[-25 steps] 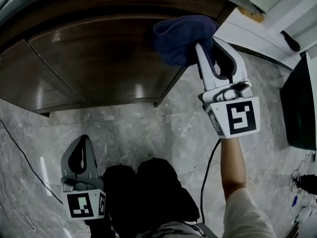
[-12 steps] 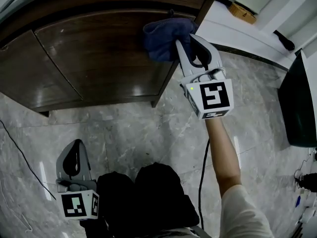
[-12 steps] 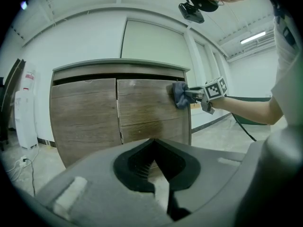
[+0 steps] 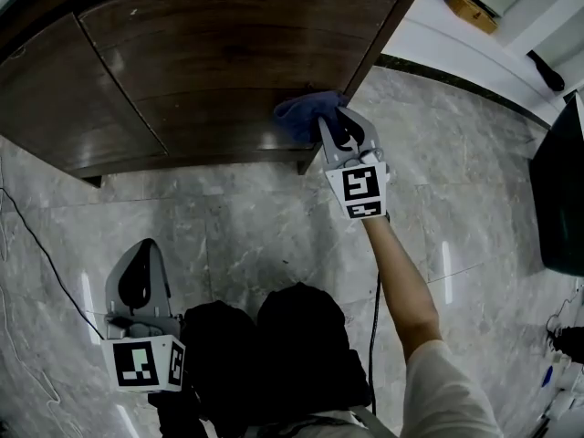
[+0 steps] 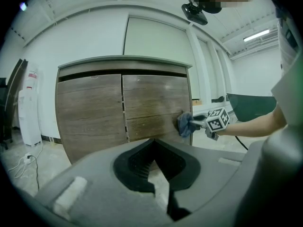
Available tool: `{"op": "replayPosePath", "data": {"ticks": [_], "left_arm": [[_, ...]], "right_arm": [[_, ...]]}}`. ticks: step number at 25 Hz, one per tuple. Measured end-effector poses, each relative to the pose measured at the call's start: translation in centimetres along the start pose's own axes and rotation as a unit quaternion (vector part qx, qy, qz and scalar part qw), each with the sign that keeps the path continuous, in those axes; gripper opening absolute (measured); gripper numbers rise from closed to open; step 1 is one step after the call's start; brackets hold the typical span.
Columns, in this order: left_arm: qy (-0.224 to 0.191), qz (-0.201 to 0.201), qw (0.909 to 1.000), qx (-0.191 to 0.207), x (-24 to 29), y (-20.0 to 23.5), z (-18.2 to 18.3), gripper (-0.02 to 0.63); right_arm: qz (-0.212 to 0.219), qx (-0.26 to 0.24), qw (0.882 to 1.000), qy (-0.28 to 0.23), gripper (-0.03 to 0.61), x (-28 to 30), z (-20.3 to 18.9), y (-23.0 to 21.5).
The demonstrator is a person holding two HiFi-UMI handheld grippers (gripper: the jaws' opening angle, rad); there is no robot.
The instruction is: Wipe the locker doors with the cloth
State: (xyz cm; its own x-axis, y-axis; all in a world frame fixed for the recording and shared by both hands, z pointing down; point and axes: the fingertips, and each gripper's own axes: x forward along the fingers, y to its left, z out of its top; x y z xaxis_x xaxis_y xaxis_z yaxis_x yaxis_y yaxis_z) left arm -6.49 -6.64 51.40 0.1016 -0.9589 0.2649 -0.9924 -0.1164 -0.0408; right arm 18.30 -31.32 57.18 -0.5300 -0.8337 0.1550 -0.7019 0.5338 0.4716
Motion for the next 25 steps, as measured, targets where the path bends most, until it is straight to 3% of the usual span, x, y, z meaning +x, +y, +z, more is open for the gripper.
{"op": "replayPosePath", "data": {"ticks": [6,15,20,25], "left_arm": [[0.006,0.009,0.9999,0.000,0.1,0.4,-0.5,0.002],[0.014,0.018,0.9997,0.000,0.1,0.3,-1.0,0.002],[0.017,0.019,0.9997,-0.002,0.1,-0.1,-1.0,0.002],[0.009,0.022,0.9997,-0.009,0.2,0.4,-0.4,0.002]], "right_arm": [[0.027,0.027,0.998,0.057,0.081,1.3,-7.7,4.3],[0.050,0.055,0.992,0.099,0.081,2.6,-12.5,7.9],[0.056,0.014,0.994,0.090,0.080,2.2,-8.9,6.7],[0.057,-0.016,0.997,0.041,0.080,1.9,-0.3,4.3]]}}
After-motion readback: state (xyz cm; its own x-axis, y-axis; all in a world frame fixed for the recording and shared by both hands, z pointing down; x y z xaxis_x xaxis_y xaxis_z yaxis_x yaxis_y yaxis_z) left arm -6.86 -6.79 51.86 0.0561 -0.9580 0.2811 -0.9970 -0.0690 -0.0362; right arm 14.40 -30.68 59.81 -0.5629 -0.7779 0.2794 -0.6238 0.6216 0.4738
